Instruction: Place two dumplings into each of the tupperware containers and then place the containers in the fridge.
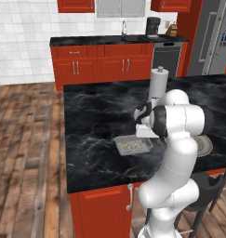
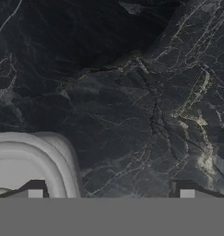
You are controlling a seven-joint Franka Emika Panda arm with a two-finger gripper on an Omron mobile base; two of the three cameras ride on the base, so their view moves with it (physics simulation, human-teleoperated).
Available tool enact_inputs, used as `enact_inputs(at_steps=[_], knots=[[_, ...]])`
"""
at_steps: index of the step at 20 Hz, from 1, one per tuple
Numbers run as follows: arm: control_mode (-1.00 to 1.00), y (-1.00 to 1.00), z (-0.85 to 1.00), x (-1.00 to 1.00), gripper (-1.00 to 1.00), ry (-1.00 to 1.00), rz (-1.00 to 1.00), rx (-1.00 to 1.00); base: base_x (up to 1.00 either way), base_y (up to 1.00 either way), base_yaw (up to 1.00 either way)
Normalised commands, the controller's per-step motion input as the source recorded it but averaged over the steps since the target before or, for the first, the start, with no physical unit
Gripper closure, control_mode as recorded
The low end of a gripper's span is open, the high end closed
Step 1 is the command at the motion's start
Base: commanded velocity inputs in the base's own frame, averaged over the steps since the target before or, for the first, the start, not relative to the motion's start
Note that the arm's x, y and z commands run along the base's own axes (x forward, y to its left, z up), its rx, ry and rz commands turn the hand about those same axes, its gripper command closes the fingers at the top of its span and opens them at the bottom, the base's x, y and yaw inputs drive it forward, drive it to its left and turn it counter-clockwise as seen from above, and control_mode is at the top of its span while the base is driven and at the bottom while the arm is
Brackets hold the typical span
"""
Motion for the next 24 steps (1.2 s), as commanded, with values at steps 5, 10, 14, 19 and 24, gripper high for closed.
enact_inputs(at_steps=[5,10,14,19,24], knots=[[-1.00,0.00,-0.26,0.00,-1.00,0.00,0.00,0.00,0.00,0.00,0.00],[-1.00,0.00,-0.13,0.00,1.00,0.00,0.01,0.00,0.00,0.00,0.00],[-1.00,0.00,0.00,-0.01,1.00,0.00,0.00,0.00,0.00,0.00,0.00],[-1.00,0.01,0.00,0.00,1.00,0.00,0.00,0.00,0.00,0.00,0.00],[-1.00,0.00,0.06,0.00,1.00,0.05,0.00,0.00,0.00,0.00,0.00]])
